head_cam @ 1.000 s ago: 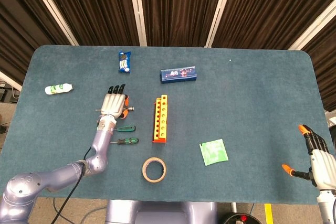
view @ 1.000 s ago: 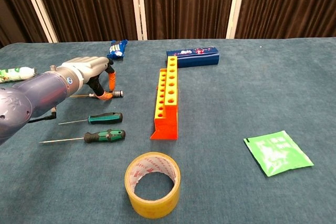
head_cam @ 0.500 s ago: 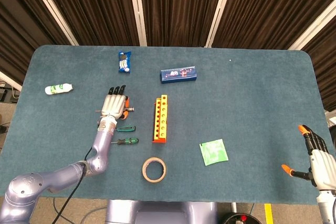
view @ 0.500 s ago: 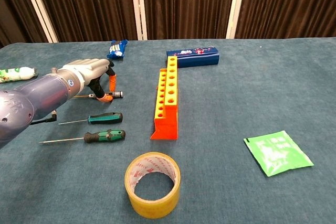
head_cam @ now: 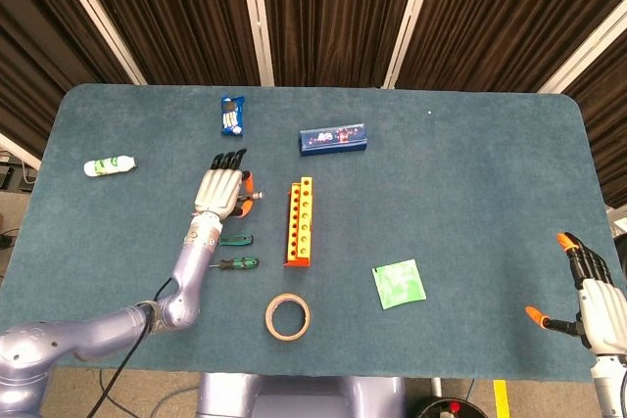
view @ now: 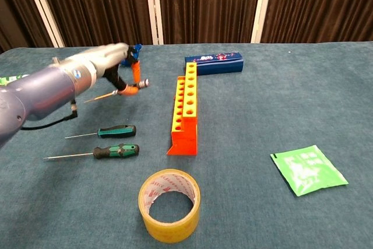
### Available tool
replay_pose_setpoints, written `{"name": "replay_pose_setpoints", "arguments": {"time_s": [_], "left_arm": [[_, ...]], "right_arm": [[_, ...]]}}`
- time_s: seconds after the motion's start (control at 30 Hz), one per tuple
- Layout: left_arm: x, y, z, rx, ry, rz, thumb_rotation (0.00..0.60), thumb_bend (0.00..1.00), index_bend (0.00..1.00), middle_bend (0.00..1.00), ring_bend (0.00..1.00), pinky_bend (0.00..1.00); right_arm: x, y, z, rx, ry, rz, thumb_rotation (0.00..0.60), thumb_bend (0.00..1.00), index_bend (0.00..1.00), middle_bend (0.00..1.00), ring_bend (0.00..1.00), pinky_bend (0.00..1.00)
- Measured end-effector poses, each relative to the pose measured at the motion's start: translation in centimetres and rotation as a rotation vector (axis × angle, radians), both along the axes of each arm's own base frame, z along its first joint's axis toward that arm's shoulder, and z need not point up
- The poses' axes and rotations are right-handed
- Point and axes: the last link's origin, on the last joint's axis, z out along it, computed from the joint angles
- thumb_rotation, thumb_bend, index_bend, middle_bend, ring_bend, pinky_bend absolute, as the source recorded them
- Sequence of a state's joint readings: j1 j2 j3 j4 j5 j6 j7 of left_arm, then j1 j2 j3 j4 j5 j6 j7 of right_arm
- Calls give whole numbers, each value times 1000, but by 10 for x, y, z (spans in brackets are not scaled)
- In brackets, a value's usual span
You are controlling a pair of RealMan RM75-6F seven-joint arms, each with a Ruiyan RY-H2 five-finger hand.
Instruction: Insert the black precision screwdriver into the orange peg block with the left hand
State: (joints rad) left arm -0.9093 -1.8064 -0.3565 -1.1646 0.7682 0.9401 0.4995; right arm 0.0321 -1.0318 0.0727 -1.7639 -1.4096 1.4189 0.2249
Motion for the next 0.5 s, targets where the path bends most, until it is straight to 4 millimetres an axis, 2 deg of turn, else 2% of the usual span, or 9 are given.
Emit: {"name": "replay_pose_setpoints", "arguments": {"time_s": [0.23,0.5], "left_arm": [[33,-8,26,38,-271,-51,600,464,598,0,0,0],[71,-29,55,-12,-716,-48,600,461,570,0,0,0]], "right_arm": [[0,0,0,-2,1,0,600,39,0,0,0,0],[0,0,0,-2,-2,-3,600,39,0,0,0,0]]}}
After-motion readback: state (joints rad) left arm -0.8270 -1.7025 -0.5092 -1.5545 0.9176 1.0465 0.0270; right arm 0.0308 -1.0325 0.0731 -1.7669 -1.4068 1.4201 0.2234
